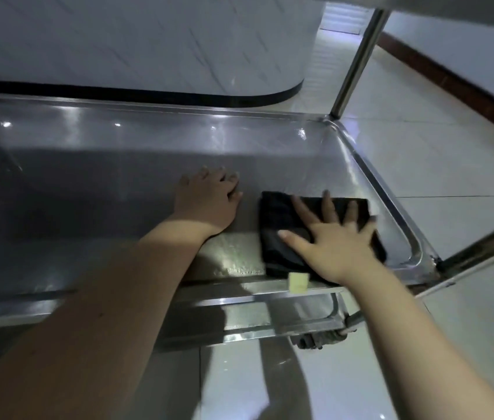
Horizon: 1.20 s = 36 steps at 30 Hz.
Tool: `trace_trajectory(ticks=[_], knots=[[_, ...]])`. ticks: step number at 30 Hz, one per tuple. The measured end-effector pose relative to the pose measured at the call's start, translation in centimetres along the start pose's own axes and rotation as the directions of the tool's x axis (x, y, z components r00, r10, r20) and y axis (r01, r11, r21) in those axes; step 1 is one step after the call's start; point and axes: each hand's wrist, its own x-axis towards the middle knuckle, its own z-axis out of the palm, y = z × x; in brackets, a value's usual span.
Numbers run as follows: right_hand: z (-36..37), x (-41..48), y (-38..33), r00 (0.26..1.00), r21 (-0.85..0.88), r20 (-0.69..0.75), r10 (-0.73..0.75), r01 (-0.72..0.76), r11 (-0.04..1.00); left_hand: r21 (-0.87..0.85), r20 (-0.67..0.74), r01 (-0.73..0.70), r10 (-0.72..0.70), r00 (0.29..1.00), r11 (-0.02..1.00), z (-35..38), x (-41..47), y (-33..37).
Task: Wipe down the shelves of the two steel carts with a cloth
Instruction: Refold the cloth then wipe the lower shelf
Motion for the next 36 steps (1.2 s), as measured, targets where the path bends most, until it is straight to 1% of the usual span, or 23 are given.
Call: trace_trajectory(ticks=[2,4,6,8,9,10,12,15,17,19,20,22,24,26,27,28,30,32,34,36], knots=[[1.1,-0.7,-4.7,0.993,0.0,-0.055,-0.107,0.107,0.994,-0.055,0.044,0.01,-0.008,0.999,0.998,-0.4,-0.2,-0.3],[1.5,-1.3,-7.3,0.982,0.035,-0.084,-0.17,0.173,0.984,-0.097,0.084,0.009,-0.001,0.996,0.995,-0.8,-0.4,-0.7],[1.2,-1.6,-7.6,0.981,0.071,-0.092,-0.171,0.178,0.981,-0.141,0.104,-0.009,0.024,0.994,0.99,-1.2,-0.7,-0.9],[0.7,-1.8,-7.2,0.984,0.065,-0.086,-0.154,0.159,0.985,-0.268,0.135,0.001,0.036,0.99,0.963,-2.2,-0.9,-1.5],[0.6,-1.8,-7.2,0.989,0.066,-0.048,-0.142,0.145,0.987,-0.324,0.138,0.007,0.04,0.99,0.946,-2.8,-1.1,-2.0],[0.5,-1.8,-7.3,0.992,0.082,0.006,-0.128,0.127,0.989,-0.344,0.131,0.007,0.04,0.991,0.939,-3.3,-1.5,-2.7],[0.6,-1.8,-7.9,0.993,0.126,0.071,-0.097,0.087,0.988,-0.287,0.124,-0.004,0.041,0.991,0.958,-3.9,-2.7,-4.1],[0.9,-2.1,-7.5,0.995,0.085,0.016,-0.102,0.101,0.991,-0.114,0.147,-0.073,0.089,0.985,0.991,-3.4,-5.0,-5.6],[0.9,-2.0,-5.1,0.995,0.069,-0.01,-0.097,0.098,0.993,-0.136,0.157,-0.07,0.091,0.983,0.988,-2.9,-5.8,-6.1],[0.3,-1.7,-0.9,1.0,0.076,0.012,-0.017,0.016,0.997,-0.186,0.156,-0.055,0.084,0.984,0.981,-2.7,-5.8,-6.3],[-0.2,-1.6,1.5,0.998,0.082,0.039,0.057,-0.06,0.995,-0.195,0.156,-0.056,0.088,0.984,0.979,-2.6,-5.7,-6.3],[-1.2,-1.5,5.1,0.97,0.078,0.079,0.231,-0.237,0.968,-0.197,0.157,-0.066,0.098,0.983,0.978,-2.3,-5.6,-6.3],[-1.6,-1.3,5.8,0.932,0.059,0.075,0.355,-0.36,0.931,-0.178,0.166,-0.069,0.1,0.981,0.982,-2.0,-5.5,-6.2],[-1.4,-1.3,3.2,0.924,0.056,0.05,0.379,-0.382,0.923,-0.174,0.175,-0.066,0.096,0.98,0.983,-1.9,-5.3,-6.0],[-1.0,-1.4,1.1,0.938,0.058,0.038,0.344,-0.346,0.936,-0.193,0.181,-0.058,0.094,0.979,0.979,-1.9,-5.2,-6.0],[-0.4,-1.6,-1.5,0.96,0.059,0.025,0.277,-0.278,0.959,-0.229,0.187,-0.05,0.095,0.978,0.972,-2.0,-5.2,-5.9],[1.2,-2.7,-7.6,0.997,0.05,-0.016,0.077,-0.076,0.996,-0.328,0.206,-0.027,0.1,0.973,0.944,-2.3,-5.2,-6.1],[1.9,-4.0,-12.8,0.996,0.035,-0.022,-0.09,0.09,0.995,-0.438,0.235,0.038,0.074,0.969,0.898,-3.1,-5.4,-6.5],[1.7,-4.4,-14.8,0.991,0.032,0.014,-0.134,0.134,0.99,-0.492,0.243,0.093,0.034,0.97,0.866,-4.1,-5.8,-7.5],[1.3,-4.4,-14.5,0.991,0.058,0.036,-0.132,0.129,0.99,-0.451,0.209,0.105,-0.009,0.978,0.886,-4.9,-6.7,-9.3]])
